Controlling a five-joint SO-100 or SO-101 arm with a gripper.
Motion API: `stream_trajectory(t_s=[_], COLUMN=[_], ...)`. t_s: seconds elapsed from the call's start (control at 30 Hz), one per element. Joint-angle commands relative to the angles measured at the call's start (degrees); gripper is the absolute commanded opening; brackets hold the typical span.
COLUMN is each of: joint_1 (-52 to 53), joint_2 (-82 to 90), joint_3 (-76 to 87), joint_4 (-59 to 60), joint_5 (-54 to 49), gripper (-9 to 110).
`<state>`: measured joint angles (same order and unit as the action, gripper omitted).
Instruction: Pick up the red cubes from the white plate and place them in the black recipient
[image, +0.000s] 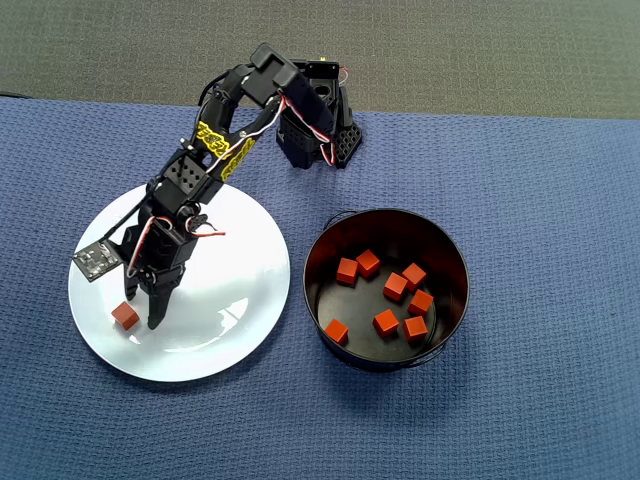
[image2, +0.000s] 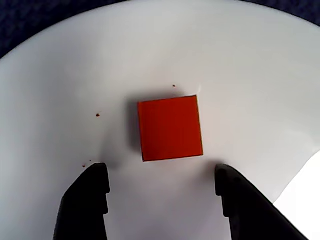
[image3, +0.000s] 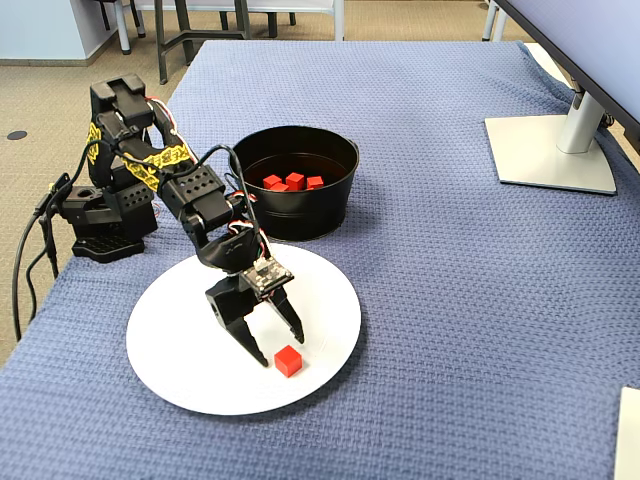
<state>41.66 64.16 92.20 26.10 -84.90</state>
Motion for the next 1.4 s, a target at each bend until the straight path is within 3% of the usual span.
stream_trajectory(t_s=[0.0, 0.33, 0.73, 0.93, 1.37], joint_1=[1.3, 2.5, 1.2, 0.2, -3.8], joint_2=[0.0, -4.3, -4.0, -2.2, 24.4], joint_3=[-4.5, -10.2, -12.0, -11.2, -6.1], joint_4=[-1.7, -1.7, 1.8, 3.1, 17.9], joint_5=[-1.1, 0.1, 4.0, 6.3, 29.9], gripper=[21, 16, 0, 0, 0])
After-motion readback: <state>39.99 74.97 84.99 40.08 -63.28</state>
